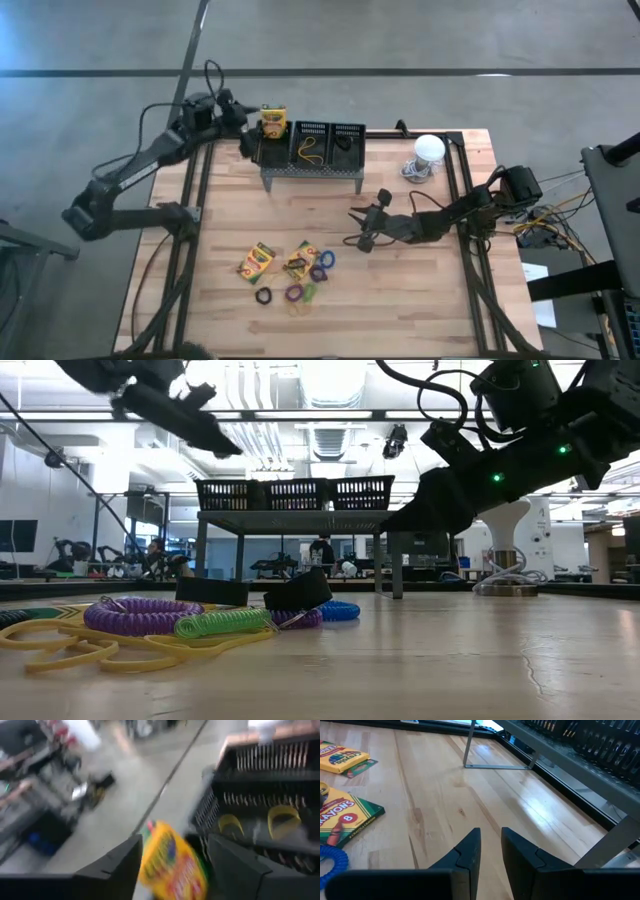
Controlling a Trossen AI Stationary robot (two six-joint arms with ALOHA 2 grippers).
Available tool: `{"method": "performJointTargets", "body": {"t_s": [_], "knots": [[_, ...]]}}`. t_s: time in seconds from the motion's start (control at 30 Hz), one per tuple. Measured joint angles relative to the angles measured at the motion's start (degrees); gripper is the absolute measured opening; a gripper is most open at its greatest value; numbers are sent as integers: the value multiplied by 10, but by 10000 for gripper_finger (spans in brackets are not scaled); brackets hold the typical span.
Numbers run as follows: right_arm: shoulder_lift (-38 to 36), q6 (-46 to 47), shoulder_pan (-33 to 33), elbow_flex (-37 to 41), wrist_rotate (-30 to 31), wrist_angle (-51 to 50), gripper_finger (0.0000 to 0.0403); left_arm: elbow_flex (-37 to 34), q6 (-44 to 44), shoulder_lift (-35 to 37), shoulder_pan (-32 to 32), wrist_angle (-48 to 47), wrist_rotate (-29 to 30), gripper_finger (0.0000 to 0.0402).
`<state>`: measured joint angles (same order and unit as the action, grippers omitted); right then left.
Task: Pick & Place Office Desk Supplies
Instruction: Put the yellow crayon box into the left black bin on the shelf
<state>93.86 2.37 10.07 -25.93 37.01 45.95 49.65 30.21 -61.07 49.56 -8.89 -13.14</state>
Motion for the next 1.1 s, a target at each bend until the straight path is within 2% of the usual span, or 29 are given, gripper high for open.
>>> {"method": "performJointTargets", "body": {"t_s": [0.07, 0.17, 0.23, 0.37, 0.6, 0.77, 1.1], "knots": [[0, 0, 0, 0, 0, 0, 72, 0, -34, 32, -41, -61, 110, 208], [0, 0, 0, 0, 0, 0, 72, 0, -160, 65, -94, -141, 312, 169], [0, 0, 0, 0, 0, 0, 72, -1, -232, 74, -111, -203, 385, 140], [0, 1, 0, 0, 0, 0, 72, -7, -302, 62, -105, -266, 355, 85], [0, 5, 1, 0, -12, -3, 72, -38, -300, 11, -100, -172, 304, 7], [0, 5, 1, 0, -17, -4, 72, -39, -278, -8, -100, -142, 239, 7], [0, 6, 0, 0, -17, -4, 72, -39, -287, -9, -101, -140, 230, 7]]}}
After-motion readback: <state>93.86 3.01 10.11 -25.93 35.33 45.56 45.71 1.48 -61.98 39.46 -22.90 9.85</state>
